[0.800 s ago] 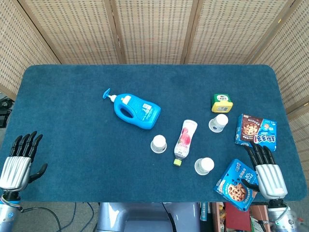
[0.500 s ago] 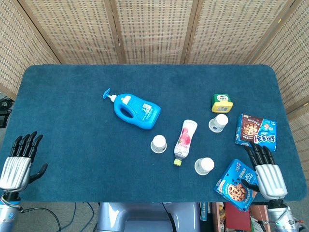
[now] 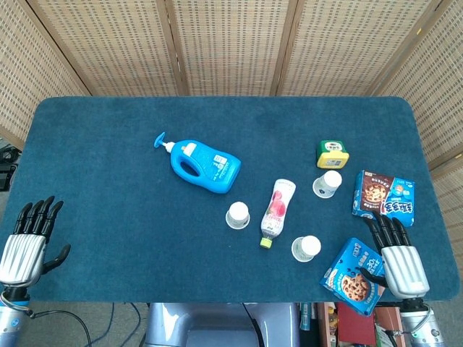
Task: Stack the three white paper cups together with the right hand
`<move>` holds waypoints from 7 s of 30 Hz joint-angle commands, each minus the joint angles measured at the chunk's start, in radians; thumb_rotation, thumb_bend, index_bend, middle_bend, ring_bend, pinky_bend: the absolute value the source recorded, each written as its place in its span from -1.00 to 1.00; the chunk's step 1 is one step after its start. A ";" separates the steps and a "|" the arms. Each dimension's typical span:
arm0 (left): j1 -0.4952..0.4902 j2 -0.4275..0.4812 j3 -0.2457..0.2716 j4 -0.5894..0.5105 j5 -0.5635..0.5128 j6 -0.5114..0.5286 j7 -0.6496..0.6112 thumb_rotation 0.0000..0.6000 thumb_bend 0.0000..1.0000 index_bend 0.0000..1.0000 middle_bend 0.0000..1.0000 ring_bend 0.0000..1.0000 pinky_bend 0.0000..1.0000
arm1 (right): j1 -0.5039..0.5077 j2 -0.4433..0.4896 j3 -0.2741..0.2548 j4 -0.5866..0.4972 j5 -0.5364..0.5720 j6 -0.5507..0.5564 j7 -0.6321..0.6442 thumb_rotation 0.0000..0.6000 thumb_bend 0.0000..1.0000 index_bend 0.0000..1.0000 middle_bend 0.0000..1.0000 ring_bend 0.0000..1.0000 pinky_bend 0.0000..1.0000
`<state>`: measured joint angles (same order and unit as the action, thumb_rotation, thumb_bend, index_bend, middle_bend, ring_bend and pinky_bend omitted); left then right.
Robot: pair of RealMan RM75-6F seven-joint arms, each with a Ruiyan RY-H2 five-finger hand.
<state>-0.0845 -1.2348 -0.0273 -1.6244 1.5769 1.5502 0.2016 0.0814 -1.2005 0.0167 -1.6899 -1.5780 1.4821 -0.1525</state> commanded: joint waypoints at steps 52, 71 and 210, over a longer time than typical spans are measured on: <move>-0.009 -0.002 -0.010 0.010 -0.021 -0.019 -0.023 1.00 -0.37 -1.00 -1.00 -1.00 -1.00 | 0.551 -0.209 0.291 -0.040 0.499 -0.515 -0.180 1.00 -0.75 -0.50 -1.00 -1.00 -1.00; -0.009 0.002 -0.011 0.006 -0.021 -0.016 -0.036 1.00 -0.37 -1.00 -1.00 -1.00 -1.00 | 0.663 -0.312 0.288 -0.046 0.633 -0.501 -0.278 1.00 -0.75 -0.48 -1.00 -1.00 -1.00; -0.021 -0.004 0.014 -0.005 0.010 -0.031 -0.032 1.00 -0.37 -1.00 -1.00 -1.00 -1.00 | 0.348 0.092 0.055 -0.513 0.541 -0.149 -0.352 1.00 -0.69 0.00 -0.82 -1.00 -0.87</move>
<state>-0.1055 -1.2384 -0.0129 -1.6295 1.5867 1.5194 0.1698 0.4289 -1.1070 0.0706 -2.1976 -1.0376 1.3318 -0.4994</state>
